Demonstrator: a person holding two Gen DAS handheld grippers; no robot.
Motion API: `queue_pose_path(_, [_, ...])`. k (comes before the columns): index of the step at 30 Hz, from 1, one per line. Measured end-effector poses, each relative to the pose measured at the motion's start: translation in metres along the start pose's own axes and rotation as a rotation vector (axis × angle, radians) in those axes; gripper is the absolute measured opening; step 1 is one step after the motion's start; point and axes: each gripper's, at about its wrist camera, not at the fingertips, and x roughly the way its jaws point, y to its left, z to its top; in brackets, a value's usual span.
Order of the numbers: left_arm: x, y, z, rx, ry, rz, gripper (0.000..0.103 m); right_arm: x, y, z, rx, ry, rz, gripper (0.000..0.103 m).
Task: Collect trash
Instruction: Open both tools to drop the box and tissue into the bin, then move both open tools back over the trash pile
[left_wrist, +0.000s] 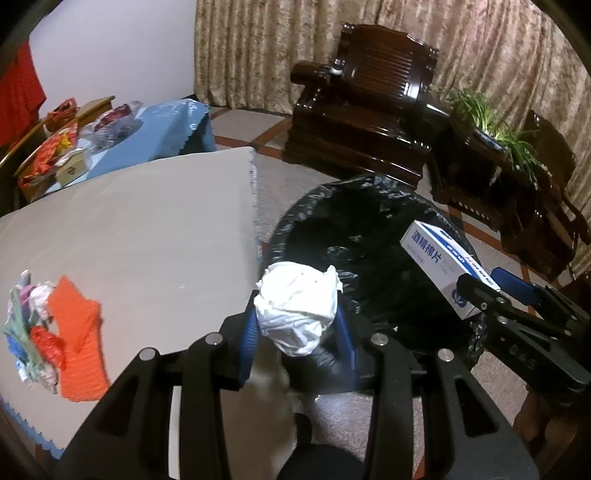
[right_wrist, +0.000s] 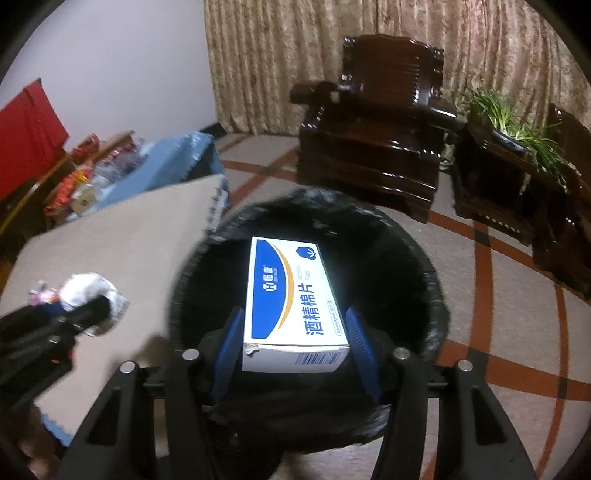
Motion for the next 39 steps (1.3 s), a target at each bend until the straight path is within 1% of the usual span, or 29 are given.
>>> queue_pose_path(2, [0.01,-0.01,0.003,0.007,0.006,-0.009,0.036,0.011,-0.012,0.001,0.003,0.019,-0.007,0.056])
queue_pose_path(5, [0.026,-0.03,0.004,0.026,0.016,-0.022,0.037,0.033,-0.028,0.003,0.006,0.056,0.008,0.056])
queue_pose_path(7, [0.041,-0.043,0.004,0.043,0.025,-0.034,0.042,0.05,-0.036,0.003,-0.002,0.095,0.035,0.057])
queue_pose_path(8, [0.048,-0.047,0.004,0.051,0.032,-0.032,0.05,0.06,-0.04,0.002,-0.004,0.123,0.035,0.057])
queue_pose_path(9, [0.058,-0.052,0.003,0.062,0.047,-0.036,0.063,0.064,-0.044,0.001,0.001,0.129,0.025,0.058])
queue_pose_path(10, [0.068,-0.054,0.002,0.069,0.072,-0.048,0.069,0.066,-0.048,-0.001,0.014,0.136,0.01,0.063])
queue_pose_path(11, [0.073,-0.054,0.001,0.076,0.082,-0.046,0.075,0.065,-0.052,-0.003,0.027,0.137,0.009,0.065])
queue_pose_path(13, [0.076,-0.05,-0.004,0.088,0.091,-0.026,0.075,0.054,-0.058,-0.011,0.065,0.123,0.01,0.066])
queue_pose_path(15, [0.073,-0.04,-0.008,0.077,0.099,-0.015,0.075,0.043,-0.062,-0.02,0.092,0.112,-0.004,0.066])
queue_pose_path(19, [0.052,-0.007,-0.016,0.06,0.095,0.027,0.076,0.02,-0.061,-0.033,0.139,0.091,-0.043,0.066])
queue_pose_path(22, [0.029,0.026,-0.022,0.033,0.081,0.065,0.08,-0.002,-0.041,-0.037,0.129,0.066,-0.019,0.066])
queue_pose_path(24, [0.014,0.049,-0.027,0.017,0.071,0.095,0.082,-0.016,-0.017,-0.039,0.105,0.049,0.014,0.066])
queue_pose_path(26, [-0.003,0.074,-0.034,-0.004,0.063,0.127,0.086,-0.029,0.012,-0.039,0.079,0.031,0.071,0.066])
queue_pose_path(28, [-0.023,0.107,-0.044,-0.036,0.054,0.173,0.087,-0.038,0.036,-0.038,0.052,0.015,0.117,0.066])
queue_pose_path(29, [-0.028,0.116,-0.046,-0.045,0.053,0.187,0.087,-0.042,0.05,-0.038,0.028,0.008,0.134,0.066])
queue_pose_path(31, [-0.045,0.151,-0.057,-0.09,0.048,0.23,0.088,-0.049,0.084,-0.04,-0.034,-0.004,0.159,0.066])
queue_pose_path(33, [-0.059,0.18,-0.066,-0.135,0.047,0.264,0.088,-0.051,0.115,-0.042,-0.078,0.003,0.189,0.066])
queue_pose_path(35, [-0.074,0.212,-0.075,-0.178,0.038,0.3,0.088,-0.053,0.145,-0.045,-0.103,0.015,0.238,0.066])
queue_pose_path(39, [-0.096,0.256,-0.089,-0.225,0.02,0.353,0.088,-0.057,0.192,-0.053,-0.139,0.017,0.277,0.066])
